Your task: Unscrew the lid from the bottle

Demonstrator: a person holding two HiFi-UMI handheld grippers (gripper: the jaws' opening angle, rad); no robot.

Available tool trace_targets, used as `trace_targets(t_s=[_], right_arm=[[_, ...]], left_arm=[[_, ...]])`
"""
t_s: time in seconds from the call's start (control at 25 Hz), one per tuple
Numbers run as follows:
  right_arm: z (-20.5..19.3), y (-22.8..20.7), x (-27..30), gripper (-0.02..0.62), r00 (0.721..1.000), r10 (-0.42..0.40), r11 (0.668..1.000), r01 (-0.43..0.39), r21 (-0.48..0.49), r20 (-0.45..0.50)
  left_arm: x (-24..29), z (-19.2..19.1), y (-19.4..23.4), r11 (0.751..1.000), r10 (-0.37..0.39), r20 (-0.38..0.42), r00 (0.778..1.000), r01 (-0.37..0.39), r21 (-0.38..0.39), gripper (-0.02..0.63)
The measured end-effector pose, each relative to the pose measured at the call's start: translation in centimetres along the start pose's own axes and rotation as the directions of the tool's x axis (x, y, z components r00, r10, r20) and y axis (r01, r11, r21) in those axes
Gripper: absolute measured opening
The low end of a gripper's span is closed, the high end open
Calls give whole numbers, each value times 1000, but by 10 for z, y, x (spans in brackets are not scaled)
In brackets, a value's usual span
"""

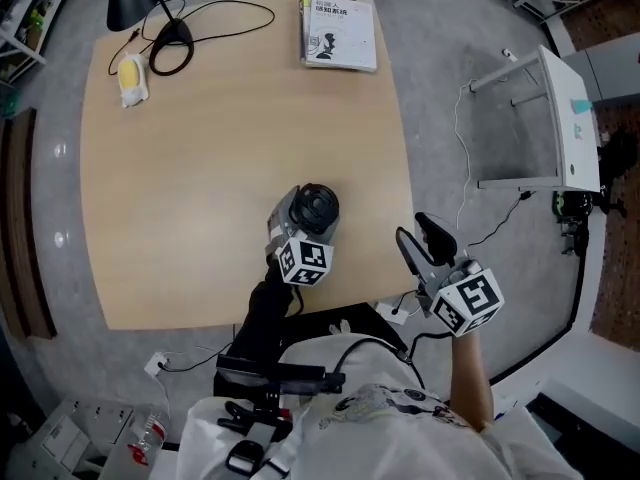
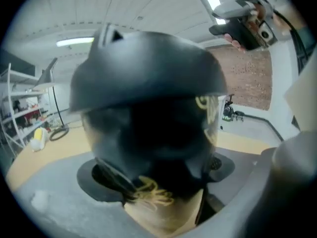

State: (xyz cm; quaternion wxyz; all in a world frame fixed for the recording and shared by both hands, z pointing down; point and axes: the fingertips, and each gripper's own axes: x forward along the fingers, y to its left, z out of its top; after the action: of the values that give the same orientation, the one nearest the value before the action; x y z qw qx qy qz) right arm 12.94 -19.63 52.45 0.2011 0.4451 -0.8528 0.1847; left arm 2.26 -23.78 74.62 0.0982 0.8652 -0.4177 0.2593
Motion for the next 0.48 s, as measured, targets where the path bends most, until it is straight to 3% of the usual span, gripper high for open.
trace_targets(t_s=[0.12, 0.24, 0.36, 0.48], right_arm=[[5, 18, 23, 209, 991, 131, 989, -132, -67, -18], [19, 42, 51, 338, 952, 301, 939, -305, -161, -51], [46, 69, 65, 427, 889, 447, 848, -456, -271, -97], [75, 103, 52, 482, 804, 566, 703, -586, -404, -182]], left_arm=[[-7, 14, 5, 990, -53, 25, 998, 56, -132, 442], [-25, 59, 6, 982, -91, 124, 988, 109, -152, 440], [-59, 122, 4, 984, -125, 227, 966, 149, -93, 440], [-94, 186, -12, 980, -189, 303, 934, 198, 2, 440]])
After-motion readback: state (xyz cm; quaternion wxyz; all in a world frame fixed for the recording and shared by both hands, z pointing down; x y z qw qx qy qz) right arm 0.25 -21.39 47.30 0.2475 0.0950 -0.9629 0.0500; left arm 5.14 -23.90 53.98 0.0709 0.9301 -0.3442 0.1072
